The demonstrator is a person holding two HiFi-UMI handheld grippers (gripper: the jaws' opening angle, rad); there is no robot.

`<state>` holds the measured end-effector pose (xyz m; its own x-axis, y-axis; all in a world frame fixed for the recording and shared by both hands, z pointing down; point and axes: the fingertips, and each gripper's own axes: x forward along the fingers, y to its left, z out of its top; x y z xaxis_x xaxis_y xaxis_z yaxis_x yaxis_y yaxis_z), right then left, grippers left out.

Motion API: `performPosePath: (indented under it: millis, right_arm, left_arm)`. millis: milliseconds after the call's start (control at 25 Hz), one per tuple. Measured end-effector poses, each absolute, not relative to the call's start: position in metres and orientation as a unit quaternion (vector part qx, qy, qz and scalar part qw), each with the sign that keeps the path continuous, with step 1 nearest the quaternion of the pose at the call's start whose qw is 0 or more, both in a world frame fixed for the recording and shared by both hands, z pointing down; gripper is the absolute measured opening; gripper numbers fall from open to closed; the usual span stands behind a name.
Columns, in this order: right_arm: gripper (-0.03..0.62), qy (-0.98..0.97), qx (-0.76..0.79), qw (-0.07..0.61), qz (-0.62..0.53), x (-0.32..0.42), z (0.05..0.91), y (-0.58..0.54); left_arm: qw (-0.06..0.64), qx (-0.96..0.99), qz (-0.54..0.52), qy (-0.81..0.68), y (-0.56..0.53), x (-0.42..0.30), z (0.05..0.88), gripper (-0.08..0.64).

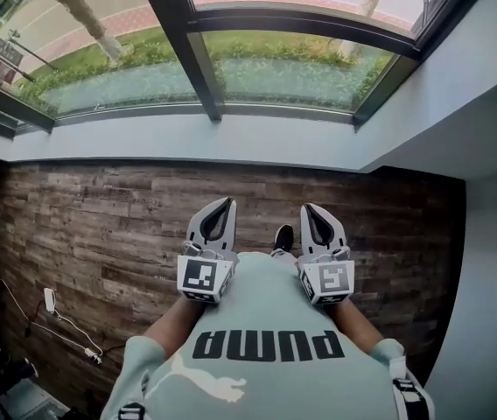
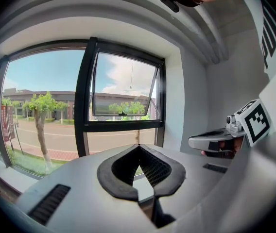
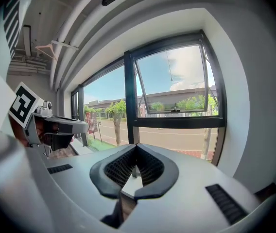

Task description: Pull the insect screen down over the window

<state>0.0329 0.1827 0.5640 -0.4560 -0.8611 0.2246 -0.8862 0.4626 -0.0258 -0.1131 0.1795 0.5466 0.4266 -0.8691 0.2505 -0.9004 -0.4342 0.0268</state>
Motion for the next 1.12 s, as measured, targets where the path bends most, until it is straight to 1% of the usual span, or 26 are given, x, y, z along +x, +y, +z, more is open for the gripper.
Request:
performPosePath:
  millis: [320, 520, 840, 1120]
  right_arm:
    - [0.005, -0.855, 0.510, 0.073, 0.055, 0.095, 0.549, 0.117]
    - [0.005, -0.848, 0.522, 0.060, 0.068, 0.117, 0.550, 0.092]
    - [0.005, -0.829, 0.550, 0.079, 0.065, 0.121, 0.557, 0.058]
    - [0.005, -0.809, 0.578, 0.093, 0.054, 0.102, 0.547, -0.006]
  left_arm:
    - [0.062, 0.840, 0.106, -0.529, 0.124, -0.056, 0.533, 0.014]
    - [0.054, 0.835, 0.132, -0.532, 0.102, -0.046, 0.535, 0.012]
    - [0.057, 0.849, 0.129, -0.510, 0.046, -0.041, 0.542, 0.012]
    - [0.053, 0.868, 0.114, -0.481, -0.040, -0.056, 0.536, 0.012]
